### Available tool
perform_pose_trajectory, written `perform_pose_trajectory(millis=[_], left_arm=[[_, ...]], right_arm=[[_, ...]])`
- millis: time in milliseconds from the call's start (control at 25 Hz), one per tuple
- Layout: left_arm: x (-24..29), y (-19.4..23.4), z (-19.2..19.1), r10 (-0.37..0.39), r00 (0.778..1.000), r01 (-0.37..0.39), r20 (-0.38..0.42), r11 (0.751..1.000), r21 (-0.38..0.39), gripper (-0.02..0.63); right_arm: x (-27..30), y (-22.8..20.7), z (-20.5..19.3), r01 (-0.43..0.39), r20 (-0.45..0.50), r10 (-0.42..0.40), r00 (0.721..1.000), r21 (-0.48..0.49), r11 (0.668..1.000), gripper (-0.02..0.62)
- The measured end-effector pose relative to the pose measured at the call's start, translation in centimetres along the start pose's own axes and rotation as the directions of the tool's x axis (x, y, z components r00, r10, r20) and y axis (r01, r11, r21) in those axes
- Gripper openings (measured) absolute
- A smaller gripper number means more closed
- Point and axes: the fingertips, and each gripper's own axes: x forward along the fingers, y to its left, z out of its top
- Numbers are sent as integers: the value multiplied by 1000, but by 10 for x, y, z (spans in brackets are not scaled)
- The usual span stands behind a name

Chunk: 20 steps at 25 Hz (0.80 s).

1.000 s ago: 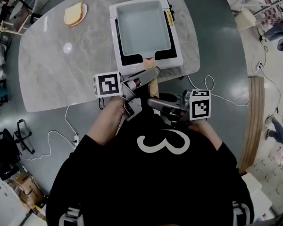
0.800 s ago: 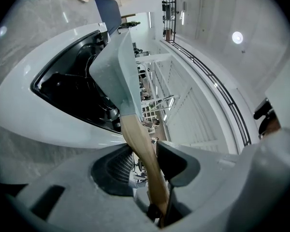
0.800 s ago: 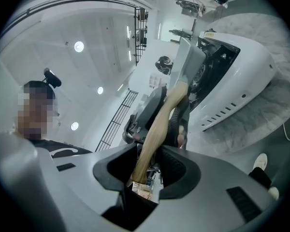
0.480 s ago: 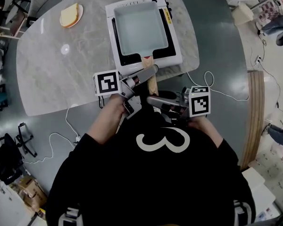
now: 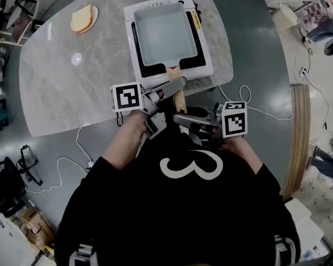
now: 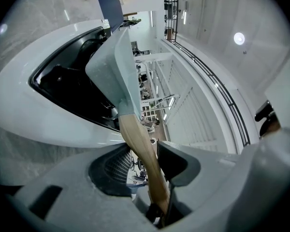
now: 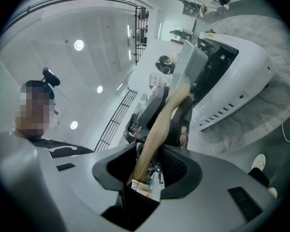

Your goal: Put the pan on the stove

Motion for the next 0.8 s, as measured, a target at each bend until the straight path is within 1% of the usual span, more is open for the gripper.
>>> perform_pose_trajectory(millis=[80, 160, 280, 360, 440, 480, 560, 680, 760, 800], left_arm=[[0, 1, 0, -4, 1000, 4, -4, 1000, 10, 164], [1, -2, -1, -28, 1000, 28, 3, 1000, -13, 164], [1, -3, -1, -49, 999, 50, 21, 998, -37, 167], [0, -2, 1, -47, 998, 48, 40, 998, -35, 182], [-1, -3, 4, -53, 997, 55, 60, 998, -28, 211], [-2, -2, 5, -55, 996, 56, 70, 998, -23, 222], [-9, 1, 5, -27, 996, 26, 90, 1000, 7, 240], [-23, 6, 5, 60, 993, -70, 104, 993, 96, 253], [-30, 1, 6, 72, 990, -88, 123, 988, 127, 255], [-33, -2, 7, 77, 988, -96, 136, 986, 140, 255]], right_arm=[[-1, 0, 0, -4, 3, 4, 1000, 10, 1000, 118], [-1, 1, 0, -13, 6, 13, 1000, 23, 1000, 120], [-2, 0, 3, -15, 29, 13, 999, 35, 999, 142], [-6, -3, 8, 13, 53, -14, 998, 26, 1000, 170], [-10, -7, 13, 48, 73, -48, 996, 4, 999, 204], [-12, -9, 14, 59, 81, -58, 995, -7, 998, 209], [-15, -12, 14, 76, 95, -74, 993, -22, 997, 209], [-27, -14, 20, 141, 121, -132, 984, -70, 987, 209], [-37, -12, 30, 181, 148, -164, 975, -112, 977, 209], [-40, -10, 35, 187, 162, -165, 973, -131, 974, 209]])
